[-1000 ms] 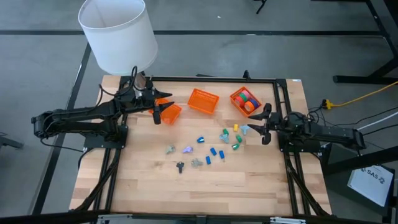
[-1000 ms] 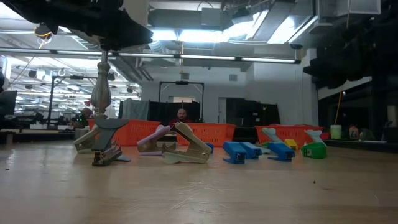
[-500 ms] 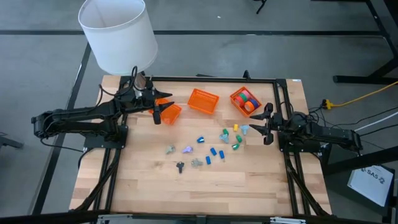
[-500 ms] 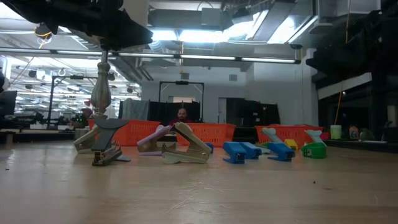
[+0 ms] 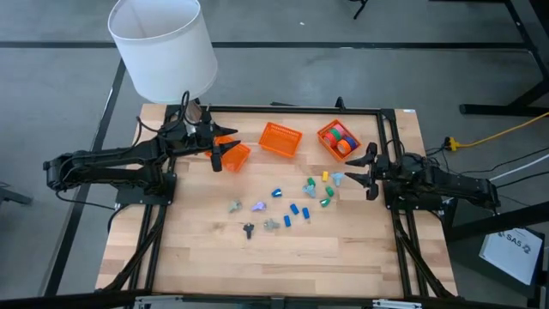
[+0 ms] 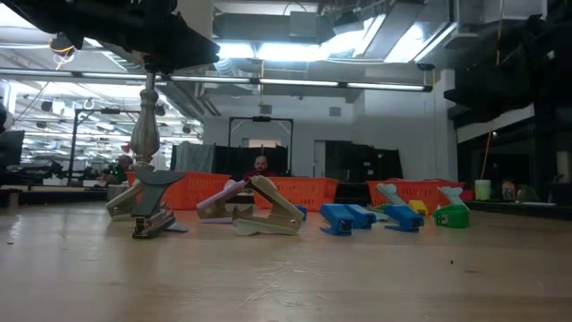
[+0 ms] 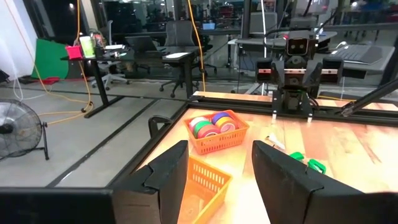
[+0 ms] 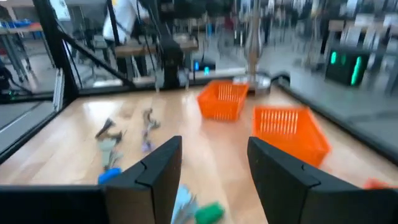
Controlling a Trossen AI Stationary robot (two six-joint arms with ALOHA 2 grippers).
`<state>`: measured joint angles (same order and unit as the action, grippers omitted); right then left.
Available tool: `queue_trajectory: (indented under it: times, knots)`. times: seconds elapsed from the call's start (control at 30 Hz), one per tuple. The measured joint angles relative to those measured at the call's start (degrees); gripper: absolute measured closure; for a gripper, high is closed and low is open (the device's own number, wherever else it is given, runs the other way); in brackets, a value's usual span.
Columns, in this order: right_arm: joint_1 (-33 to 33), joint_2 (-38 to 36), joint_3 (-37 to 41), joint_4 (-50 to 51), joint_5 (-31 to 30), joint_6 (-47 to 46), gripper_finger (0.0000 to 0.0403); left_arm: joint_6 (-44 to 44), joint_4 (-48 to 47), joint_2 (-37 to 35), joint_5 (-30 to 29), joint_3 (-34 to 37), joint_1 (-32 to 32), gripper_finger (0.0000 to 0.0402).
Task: Pick and place Stapler, Stapler remover, tape
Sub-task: Put the blue stapler into the middle orange bin
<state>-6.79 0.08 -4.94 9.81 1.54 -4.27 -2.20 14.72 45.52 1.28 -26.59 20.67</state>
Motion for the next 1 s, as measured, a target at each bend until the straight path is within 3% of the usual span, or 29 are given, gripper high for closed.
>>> queue_trajectory:
  times: [0.2, 0.43, 0.67, 1.0]
  knots:
    - [0.0, 0.0, -2.7, 1.9, 6.0, 1.8, 0.0215, 0.0, 0.0, 0.0, 0.0, 0.0, 0.0, 0.0228]
    - [0.0, 0.1, 4.5, -13.0, 6.2, 2.4, 0.0214, 1.3, 0.0, 0.0, 1.3, 0.0, 0.0, 0.0228]
    - [0.1, 0.0, 4.5, -11.6, 2.5, 4.8, 0.0214, 3.1, -0.3, 0.0, 4.8, 0.0, 0.0, 0.0226]
    - [0.0, 0.6, 4.6, -11.3, -0.5, 7.4, 0.0214, 6.2, -0.1, 0.0, 4.2, 0.0, 0.0, 0.023]
